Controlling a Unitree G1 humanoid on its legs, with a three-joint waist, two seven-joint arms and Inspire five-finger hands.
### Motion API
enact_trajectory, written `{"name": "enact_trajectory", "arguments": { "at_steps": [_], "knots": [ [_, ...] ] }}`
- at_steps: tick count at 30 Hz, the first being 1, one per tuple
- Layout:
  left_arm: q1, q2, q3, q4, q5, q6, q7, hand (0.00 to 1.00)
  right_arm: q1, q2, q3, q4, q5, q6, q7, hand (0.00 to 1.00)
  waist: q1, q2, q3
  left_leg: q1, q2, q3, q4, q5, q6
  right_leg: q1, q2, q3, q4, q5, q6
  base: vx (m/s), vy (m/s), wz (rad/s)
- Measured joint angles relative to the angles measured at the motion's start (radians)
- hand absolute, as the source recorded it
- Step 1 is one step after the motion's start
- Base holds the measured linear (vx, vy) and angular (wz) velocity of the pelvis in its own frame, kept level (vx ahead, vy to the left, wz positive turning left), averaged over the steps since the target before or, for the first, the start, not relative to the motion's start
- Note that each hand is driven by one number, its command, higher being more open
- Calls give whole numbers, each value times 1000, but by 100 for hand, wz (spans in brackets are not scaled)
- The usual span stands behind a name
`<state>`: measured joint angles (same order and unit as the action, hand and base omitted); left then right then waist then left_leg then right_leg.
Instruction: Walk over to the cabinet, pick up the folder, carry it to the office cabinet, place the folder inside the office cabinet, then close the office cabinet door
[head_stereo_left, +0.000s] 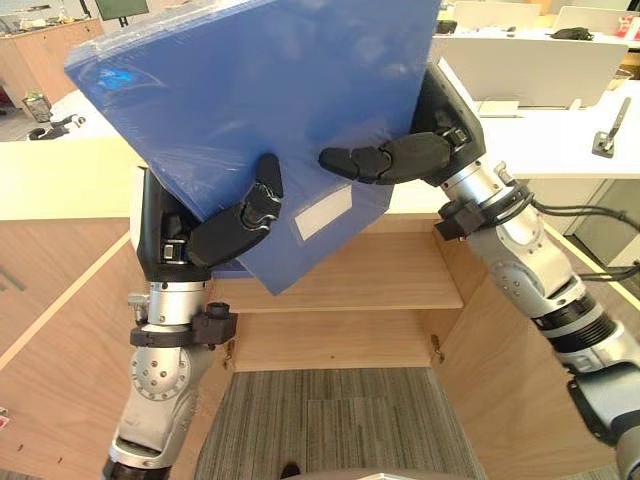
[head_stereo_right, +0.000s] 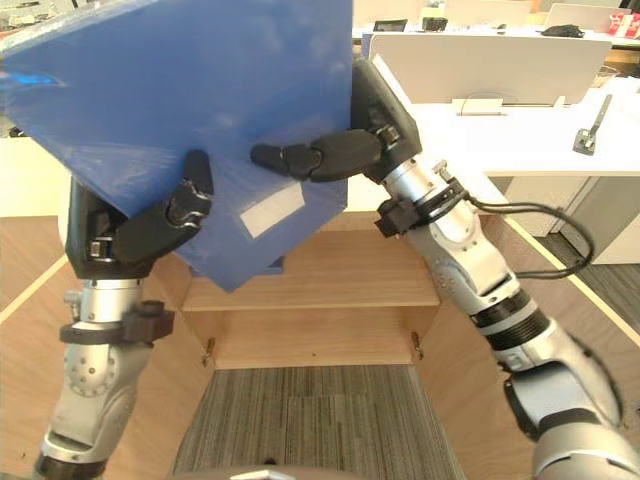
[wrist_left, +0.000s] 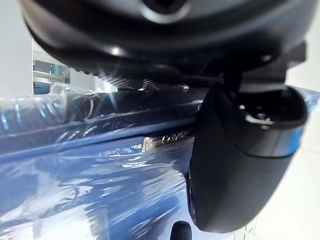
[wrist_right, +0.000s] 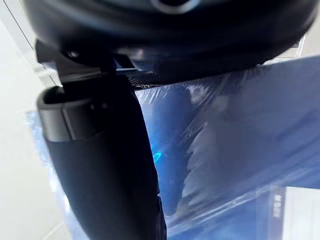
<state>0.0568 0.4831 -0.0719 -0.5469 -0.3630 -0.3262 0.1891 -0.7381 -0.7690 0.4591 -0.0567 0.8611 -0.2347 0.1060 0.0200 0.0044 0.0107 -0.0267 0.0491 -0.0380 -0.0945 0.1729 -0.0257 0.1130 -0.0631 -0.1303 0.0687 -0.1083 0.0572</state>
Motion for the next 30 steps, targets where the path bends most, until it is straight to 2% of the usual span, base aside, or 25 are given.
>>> {"name": "enact_trajectory", "arguments": {
  "at_steps": [1,6,10,11,15,17,20,23,24,26,27,29,30],
  "knots": [
    [0,33,0,0,-38,-1,-19,0,-9,-26,14,4,27,3,17,0,2,0,0,-3,0,0,0,1,1,-1,0,0,-3,3,0,0,0,0],
    [0,131,-3,4,-156,-2,-66,0,-47,-135,98,8,125,14,65,0,4,0,-1,-13,-1,-2,0,6,2,-8,-1,-2,-7,8,2,0,0,0],
    [0,204,-4,17,-222,-2,-90,0,-71,-255,188,-3,225,17,142,0,10,-3,-2,-15,-1,-4,0,6,1,-8,0,-4,-10,8,2,0,0,0],
    [1,232,-12,29,-242,-6,-101,100,-71,-306,222,-17,255,20,168,0,14,-5,-4,-17,-1,-6,0,6,1,-9,0,-6,-13,8,2,0,0,0],
    [1,266,-24,44,-272,-16,-115,100,-46,-377,238,-49,280,25,212,0,26,-14,-10,-28,-1,-6,0,7,0,-19,0,-6,-14,8,2,-3,1,1],
    [1,267,-27,51,-277,-17,-125,100,-18,-377,228,-61,277,26,213,0,28,-20,-14,-30,-2,-6,0,7,0,-22,0,-6,-10,8,2,0,0,0],
    [7,267,-53,75,-331,-31,-197,100,74,-351,177,-72,244,25,196,0,30,-28,-19,-29,-3,-6,0,8,0,-23,-2,-6,-7,8,2,0,0,0],
    [31,265,-97,160,-468,-33,-311,100,183,-301,74,-114,82,25,169,0,29,-27,-20,-27,-3,-6,0,8,0,-25,-2,-6,2,4,0,-15,3,-1],
    [56,252,-121,226,-560,-11,-396,100,241,-255,16,-150,-57,25,147,0,26,-25,-22,-27,-2,-5,0,8,0,-29,-2,-5,8,1,-1,-41,6,-2],
    [75,228,-148,289,-619,27,-488,100,275,-211,-18,-169,-189,25,142,0,23,-24,-22,-27,-2,-3,0,9,0,-32,-2,-3,12,1,0,-33,7,-4],
    [90,215,-152,316,-630,42,-522,100,286,-193,-32,-175,-236,25,143,0,21,-23,-23,-27,-1,-2,0,9,0,-34,-3,-1,13,0,0,-29,11,-5],
    [130,176,-191,451,-648,104,-617,100,345,-130,-48,-212,-451,25,146,0,19,-26,-24,-28,0,0,0,10,0,-38,-2,1,16,0,0,-15,6,-2],
    [134,174,-207,488,-644,120,-634,100,359,-112,-47,-214,-501,25,147,0,19,-27,-25,-28,0,0,0,10,0,-39,-2,1,16,0,0,0,0,0]
  ]
}}
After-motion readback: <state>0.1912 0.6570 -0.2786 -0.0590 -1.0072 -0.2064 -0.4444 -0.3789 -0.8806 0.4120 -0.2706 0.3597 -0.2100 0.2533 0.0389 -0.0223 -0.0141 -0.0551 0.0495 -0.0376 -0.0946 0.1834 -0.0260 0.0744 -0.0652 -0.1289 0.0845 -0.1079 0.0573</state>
